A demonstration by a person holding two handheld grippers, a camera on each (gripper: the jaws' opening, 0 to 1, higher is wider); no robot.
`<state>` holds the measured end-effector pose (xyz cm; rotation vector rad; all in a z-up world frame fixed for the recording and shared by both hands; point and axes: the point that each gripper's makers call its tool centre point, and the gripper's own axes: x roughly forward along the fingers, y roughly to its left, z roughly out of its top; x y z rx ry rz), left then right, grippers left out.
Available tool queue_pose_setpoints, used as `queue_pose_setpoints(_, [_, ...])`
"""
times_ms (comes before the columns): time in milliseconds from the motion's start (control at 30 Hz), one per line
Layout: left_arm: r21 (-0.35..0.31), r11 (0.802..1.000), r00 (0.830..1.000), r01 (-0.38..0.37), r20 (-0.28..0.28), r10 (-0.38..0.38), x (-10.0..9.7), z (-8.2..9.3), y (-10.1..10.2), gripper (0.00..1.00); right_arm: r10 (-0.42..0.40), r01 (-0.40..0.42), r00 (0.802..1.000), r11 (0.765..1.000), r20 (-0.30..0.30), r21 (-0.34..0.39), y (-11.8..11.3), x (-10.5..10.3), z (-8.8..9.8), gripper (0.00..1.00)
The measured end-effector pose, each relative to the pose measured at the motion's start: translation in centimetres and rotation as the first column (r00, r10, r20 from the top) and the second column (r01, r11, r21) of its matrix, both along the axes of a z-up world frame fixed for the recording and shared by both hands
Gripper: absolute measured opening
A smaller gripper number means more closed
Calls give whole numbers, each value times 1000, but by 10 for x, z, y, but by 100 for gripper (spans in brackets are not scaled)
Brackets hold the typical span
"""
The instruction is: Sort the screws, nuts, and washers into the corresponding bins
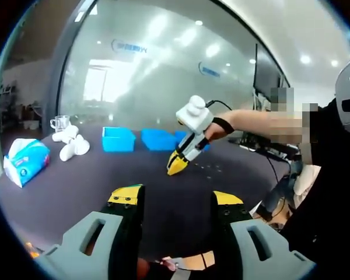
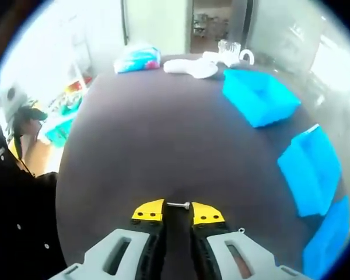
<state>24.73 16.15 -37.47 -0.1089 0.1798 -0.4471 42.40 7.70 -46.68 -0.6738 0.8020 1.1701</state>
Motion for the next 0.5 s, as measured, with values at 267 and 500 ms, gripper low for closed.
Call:
queue_pose_setpoints(267, [-1, 1000, 1000, -3, 8, 3, 0, 4, -1, 43, -27, 28, 999, 999, -28, 35, -5, -4, 3, 11])
queue_pose_setpoints(500, [-1, 1000, 1000, 2, 16, -2, 0, 7, -4, 43, -52, 54, 998, 993, -21, 104, -15, -10, 17, 11])
